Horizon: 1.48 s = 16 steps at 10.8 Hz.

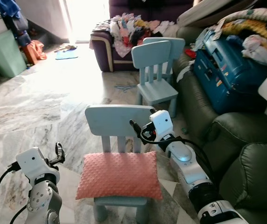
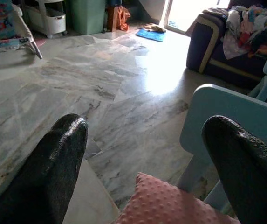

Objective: Move the pillow to the sofa

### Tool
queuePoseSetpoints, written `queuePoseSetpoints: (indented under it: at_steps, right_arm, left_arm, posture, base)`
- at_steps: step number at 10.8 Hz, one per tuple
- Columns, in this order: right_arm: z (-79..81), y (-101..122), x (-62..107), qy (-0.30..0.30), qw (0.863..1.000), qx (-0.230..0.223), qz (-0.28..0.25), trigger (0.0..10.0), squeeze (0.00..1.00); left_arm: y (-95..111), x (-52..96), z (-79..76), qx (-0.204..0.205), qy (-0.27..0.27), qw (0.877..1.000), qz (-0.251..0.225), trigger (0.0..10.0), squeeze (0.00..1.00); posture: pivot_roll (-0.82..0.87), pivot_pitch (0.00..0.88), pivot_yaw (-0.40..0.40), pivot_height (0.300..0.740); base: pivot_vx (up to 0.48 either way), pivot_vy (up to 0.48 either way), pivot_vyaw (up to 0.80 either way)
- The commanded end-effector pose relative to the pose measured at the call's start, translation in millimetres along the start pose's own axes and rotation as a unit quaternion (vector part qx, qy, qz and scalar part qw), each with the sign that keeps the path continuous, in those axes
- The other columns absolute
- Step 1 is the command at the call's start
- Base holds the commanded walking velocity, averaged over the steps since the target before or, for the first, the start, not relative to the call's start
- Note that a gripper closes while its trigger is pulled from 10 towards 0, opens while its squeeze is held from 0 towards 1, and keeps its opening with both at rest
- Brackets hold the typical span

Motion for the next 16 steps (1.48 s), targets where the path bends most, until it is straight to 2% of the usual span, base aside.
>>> queuePoseSetpoints:
  at_steps: [1,15,16]
  right_arm:
    - [-0.1,3.3,-1.9,0.002,1.0,0.001,-0.006,10.0,0.0]
    - [1.0,3.3,-2.2,0.002,1.0,-0.001,-0.006,10.0,0.0]
    - [-9.4,1.8,-0.4,-0.032,0.999,-0.014,-0.002,10.0,0.0]
  left_arm:
    - [0.8,-0.7,1.3,-0.001,0.002,1.0,-0.001,10.0,0.0]
    - [-1.6,-0.3,1.5,0.004,0.003,1.0,0.007,10.0,0.0]
    - [-5.7,-1.1,-3.1,-0.01,-0.016,1.0,0.022,10.0,0.0]
  posture:
    - [-0.13,0.0,0.043,0.74]
    - [-0.13,0.0,0.046,0.74]
    - [-0.13,0.0,0.047,0.74]
  base:
    - [0.0,0.0,0.0]
    - [0.0,0.0,0.0]
    - [0.0,0.0,0.0]
Point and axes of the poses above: a point about 5 cm out from each wrist's last joint towards the gripper, its own x axis pointing back from the gripper into the wrist, its own y axis along the axis of the wrist's last joint, z = x × y, the point moved 2 cm from there along -x, pointing out of the wrist towards the gripper, and after that the axes turned 6 degrees about x, right-handed, at the moved point
